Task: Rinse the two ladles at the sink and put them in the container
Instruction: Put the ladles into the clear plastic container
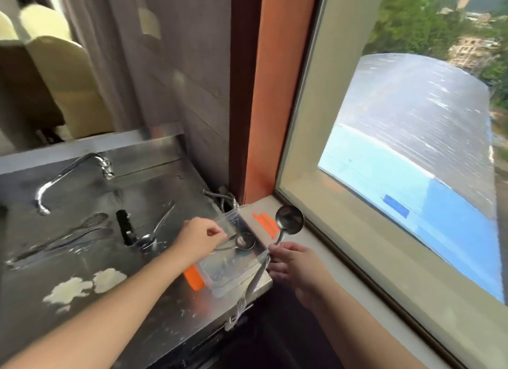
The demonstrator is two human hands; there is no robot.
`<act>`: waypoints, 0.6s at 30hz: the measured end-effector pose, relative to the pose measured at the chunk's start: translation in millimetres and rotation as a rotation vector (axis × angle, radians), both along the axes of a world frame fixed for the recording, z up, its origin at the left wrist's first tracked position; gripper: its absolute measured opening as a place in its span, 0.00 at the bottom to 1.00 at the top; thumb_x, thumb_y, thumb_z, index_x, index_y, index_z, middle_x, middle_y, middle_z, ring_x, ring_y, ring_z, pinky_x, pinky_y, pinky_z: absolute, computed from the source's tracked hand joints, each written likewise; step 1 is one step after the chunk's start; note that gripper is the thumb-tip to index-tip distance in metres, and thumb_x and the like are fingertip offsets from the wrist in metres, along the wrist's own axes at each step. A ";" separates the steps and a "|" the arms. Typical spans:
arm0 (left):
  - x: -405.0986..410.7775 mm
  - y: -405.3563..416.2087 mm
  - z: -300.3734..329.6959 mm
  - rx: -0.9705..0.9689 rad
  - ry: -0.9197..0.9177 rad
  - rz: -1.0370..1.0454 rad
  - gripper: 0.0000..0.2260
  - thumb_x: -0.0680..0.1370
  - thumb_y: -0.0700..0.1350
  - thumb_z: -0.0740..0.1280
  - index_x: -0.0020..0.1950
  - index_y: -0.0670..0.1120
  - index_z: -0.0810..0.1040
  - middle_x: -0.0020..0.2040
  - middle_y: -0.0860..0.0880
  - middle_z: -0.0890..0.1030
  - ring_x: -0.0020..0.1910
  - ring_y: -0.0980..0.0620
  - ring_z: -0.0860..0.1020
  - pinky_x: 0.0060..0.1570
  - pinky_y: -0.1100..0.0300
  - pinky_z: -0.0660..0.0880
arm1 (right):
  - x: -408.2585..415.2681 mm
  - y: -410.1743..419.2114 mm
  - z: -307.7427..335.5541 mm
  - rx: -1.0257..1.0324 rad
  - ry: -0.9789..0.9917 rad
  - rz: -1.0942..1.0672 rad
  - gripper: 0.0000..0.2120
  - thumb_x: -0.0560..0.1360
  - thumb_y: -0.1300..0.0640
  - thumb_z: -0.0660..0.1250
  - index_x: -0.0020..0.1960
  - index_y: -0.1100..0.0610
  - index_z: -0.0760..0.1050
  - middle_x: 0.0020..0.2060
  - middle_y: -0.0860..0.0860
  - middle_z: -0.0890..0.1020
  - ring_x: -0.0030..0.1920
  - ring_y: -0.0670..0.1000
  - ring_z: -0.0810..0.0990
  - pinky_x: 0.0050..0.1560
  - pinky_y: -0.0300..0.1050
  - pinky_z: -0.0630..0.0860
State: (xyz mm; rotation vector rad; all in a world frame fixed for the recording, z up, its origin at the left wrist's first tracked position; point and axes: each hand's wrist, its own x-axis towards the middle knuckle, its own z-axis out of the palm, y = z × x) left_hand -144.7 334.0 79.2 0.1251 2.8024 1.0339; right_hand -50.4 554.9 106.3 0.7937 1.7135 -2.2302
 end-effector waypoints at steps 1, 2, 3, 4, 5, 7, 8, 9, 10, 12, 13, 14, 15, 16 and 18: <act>16.3 -9.1 5.5 0.107 -0.063 0.055 0.08 0.76 0.49 0.73 0.41 0.46 0.87 0.38 0.50 0.87 0.39 0.51 0.84 0.45 0.56 0.80 | -4.7 -0.9 0.6 -0.033 0.003 0.023 0.07 0.75 0.65 0.73 0.48 0.60 0.75 0.37 0.59 0.81 0.27 0.51 0.81 0.26 0.40 0.78; 28.9 -16.5 9.3 0.198 -0.149 0.076 0.10 0.77 0.51 0.72 0.42 0.46 0.87 0.38 0.48 0.87 0.38 0.49 0.85 0.44 0.53 0.81 | -9.4 -1.5 0.9 -0.066 0.010 0.021 0.08 0.76 0.65 0.72 0.48 0.59 0.73 0.36 0.59 0.81 0.26 0.51 0.82 0.26 0.40 0.78; 43.4 -25.4 12.3 0.255 -0.237 0.080 0.12 0.77 0.53 0.71 0.44 0.46 0.87 0.40 0.46 0.88 0.39 0.49 0.85 0.44 0.52 0.82 | -14.6 -3.2 0.2 -0.098 0.014 0.026 0.09 0.76 0.66 0.72 0.48 0.58 0.72 0.35 0.58 0.81 0.27 0.51 0.83 0.26 0.40 0.79; 59.1 -33.0 15.3 0.294 -0.322 0.076 0.14 0.77 0.56 0.71 0.46 0.46 0.86 0.42 0.47 0.88 0.39 0.50 0.85 0.44 0.53 0.83 | -18.6 -5.2 -0.4 -0.126 0.011 0.037 0.09 0.76 0.66 0.71 0.47 0.57 0.72 0.35 0.58 0.82 0.27 0.52 0.84 0.26 0.40 0.79; 75.5 -39.6 18.2 0.347 -0.397 0.082 0.15 0.77 0.58 0.71 0.49 0.46 0.86 0.44 0.48 0.88 0.40 0.52 0.85 0.43 0.55 0.83 | -22.0 -7.6 -0.9 -0.143 0.005 0.057 0.09 0.77 0.66 0.71 0.46 0.57 0.71 0.35 0.58 0.82 0.28 0.51 0.84 0.26 0.40 0.79; 103.6 -46.9 24.5 0.521 -0.505 0.129 0.17 0.75 0.57 0.73 0.53 0.45 0.86 0.47 0.47 0.88 0.40 0.51 0.85 0.42 0.58 0.82 | -28.0 -12.3 -3.1 -0.173 -0.004 0.096 0.08 0.77 0.65 0.71 0.47 0.58 0.72 0.33 0.57 0.83 0.29 0.50 0.85 0.27 0.39 0.80; 115.6 -48.9 27.4 0.613 -0.525 0.178 0.16 0.74 0.54 0.74 0.53 0.43 0.86 0.47 0.45 0.88 0.40 0.50 0.84 0.42 0.58 0.81 | -30.0 -15.6 -3.4 -0.189 -0.007 0.118 0.07 0.77 0.65 0.71 0.47 0.59 0.73 0.31 0.56 0.84 0.30 0.50 0.85 0.28 0.39 0.80; 125.1 -49.6 29.7 0.687 -0.523 0.228 0.13 0.75 0.49 0.75 0.53 0.41 0.86 0.47 0.43 0.88 0.39 0.50 0.84 0.41 0.58 0.81 | -32.0 -18.4 -4.5 -0.198 -0.006 0.135 0.06 0.77 0.65 0.71 0.46 0.59 0.73 0.31 0.56 0.84 0.30 0.50 0.85 0.28 0.39 0.81; 133.2 -50.6 31.7 0.747 -0.508 0.276 0.09 0.76 0.44 0.74 0.52 0.40 0.86 0.45 0.41 0.87 0.38 0.50 0.83 0.40 0.59 0.81 | -33.1 -21.5 -5.2 -0.202 -0.005 0.155 0.07 0.77 0.65 0.71 0.45 0.59 0.74 0.31 0.56 0.84 0.30 0.50 0.86 0.29 0.39 0.81; 144.4 -50.2 35.0 0.847 -0.482 0.354 0.05 0.77 0.37 0.72 0.51 0.37 0.86 0.42 0.41 0.86 0.36 0.51 0.82 0.37 0.61 0.81 | -35.4 -26.7 -8.1 -0.206 -0.002 0.192 0.07 0.77 0.65 0.71 0.44 0.59 0.73 0.31 0.56 0.85 0.31 0.51 0.87 0.30 0.39 0.82; 148.4 -50.7 35.0 0.883 -0.475 0.379 0.05 0.77 0.35 0.71 0.49 0.37 0.86 0.41 0.41 0.86 0.36 0.52 0.82 0.36 0.62 0.81 | -36.7 -28.9 -9.6 -0.211 -0.003 0.217 0.07 0.77 0.64 0.71 0.45 0.59 0.73 0.31 0.56 0.85 0.32 0.51 0.87 0.31 0.40 0.82; 151.1 -51.4 34.4 0.901 -0.470 0.393 0.04 0.77 0.34 0.71 0.48 0.36 0.86 0.40 0.41 0.86 0.35 0.52 0.82 0.36 0.62 0.81 | -38.1 -30.5 -10.1 -0.209 -0.004 0.244 0.06 0.78 0.64 0.71 0.45 0.60 0.74 0.32 0.55 0.85 0.33 0.51 0.87 0.32 0.40 0.82; 153.0 -53.3 34.4 0.902 -0.463 0.403 0.04 0.77 0.33 0.70 0.48 0.36 0.86 0.39 0.41 0.85 0.35 0.52 0.82 0.36 0.62 0.81 | -39.9 -31.0 -11.1 -0.195 -0.008 0.270 0.05 0.78 0.63 0.70 0.47 0.60 0.75 0.34 0.56 0.86 0.34 0.52 0.87 0.32 0.41 0.83; 153.6 -56.5 33.5 0.877 -0.451 0.410 0.04 0.77 0.33 0.70 0.48 0.35 0.85 0.38 0.42 0.85 0.34 0.52 0.81 0.36 0.62 0.81 | -41.9 -31.5 -11.1 -0.176 -0.020 0.282 0.03 0.79 0.62 0.69 0.49 0.61 0.76 0.37 0.57 0.85 0.36 0.53 0.87 0.33 0.41 0.83; 150.1 -67.3 29.7 0.792 -0.416 0.405 0.04 0.78 0.32 0.70 0.50 0.35 0.85 0.37 0.42 0.84 0.34 0.53 0.81 0.35 0.63 0.81 | -49.0 -29.6 -11.5 -0.129 -0.039 0.266 0.03 0.80 0.62 0.67 0.53 0.61 0.76 0.44 0.59 0.83 0.39 0.55 0.85 0.34 0.42 0.83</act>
